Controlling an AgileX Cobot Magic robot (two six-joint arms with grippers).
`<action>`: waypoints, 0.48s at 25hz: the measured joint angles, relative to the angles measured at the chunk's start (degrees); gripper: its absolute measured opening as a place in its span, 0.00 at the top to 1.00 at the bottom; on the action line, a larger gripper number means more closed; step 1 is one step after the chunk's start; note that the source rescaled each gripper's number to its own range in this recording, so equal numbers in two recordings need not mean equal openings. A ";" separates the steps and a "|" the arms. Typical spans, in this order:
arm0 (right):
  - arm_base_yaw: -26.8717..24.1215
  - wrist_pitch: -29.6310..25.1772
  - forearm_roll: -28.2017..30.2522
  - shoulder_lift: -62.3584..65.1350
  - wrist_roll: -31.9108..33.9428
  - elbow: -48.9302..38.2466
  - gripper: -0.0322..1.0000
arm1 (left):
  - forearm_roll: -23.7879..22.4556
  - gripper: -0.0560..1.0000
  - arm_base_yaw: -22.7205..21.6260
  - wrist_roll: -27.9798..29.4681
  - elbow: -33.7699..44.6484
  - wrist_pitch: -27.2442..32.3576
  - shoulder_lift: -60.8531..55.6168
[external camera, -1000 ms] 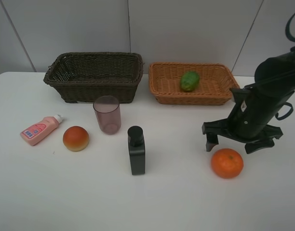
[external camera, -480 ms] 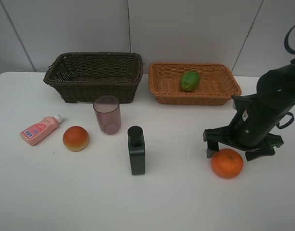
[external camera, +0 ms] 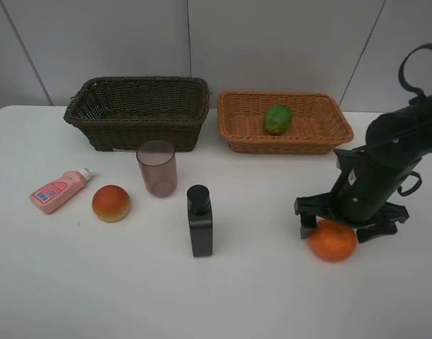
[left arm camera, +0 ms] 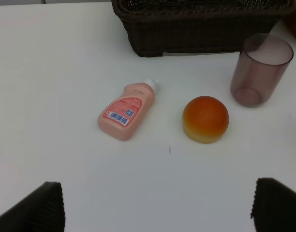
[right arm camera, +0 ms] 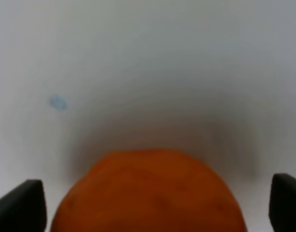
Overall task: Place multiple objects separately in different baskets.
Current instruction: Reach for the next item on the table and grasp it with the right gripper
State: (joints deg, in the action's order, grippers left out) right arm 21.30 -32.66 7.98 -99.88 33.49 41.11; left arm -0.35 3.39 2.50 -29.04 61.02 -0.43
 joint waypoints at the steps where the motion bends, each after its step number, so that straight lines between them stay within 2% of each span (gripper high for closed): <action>1: 0.00 0.00 0.00 -0.26 0.00 0.00 0.00 | 0.00 0.00 0.00 0.00 0.00 0.00 0.00; 10: 0.05 -0.05 -0.05 -2.54 0.00 0.00 0.01 | 0.00 0.00 0.00 0.00 0.00 0.00 0.00; 12: 0.05 -0.10 -0.05 -2.93 0.00 0.00 0.09 | 0.00 0.00 0.00 0.00 0.00 0.00 0.00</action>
State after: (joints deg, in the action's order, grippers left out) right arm 21.35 -32.75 7.92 -102.80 33.49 41.11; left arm -0.35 3.39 2.50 -29.04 61.02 -0.43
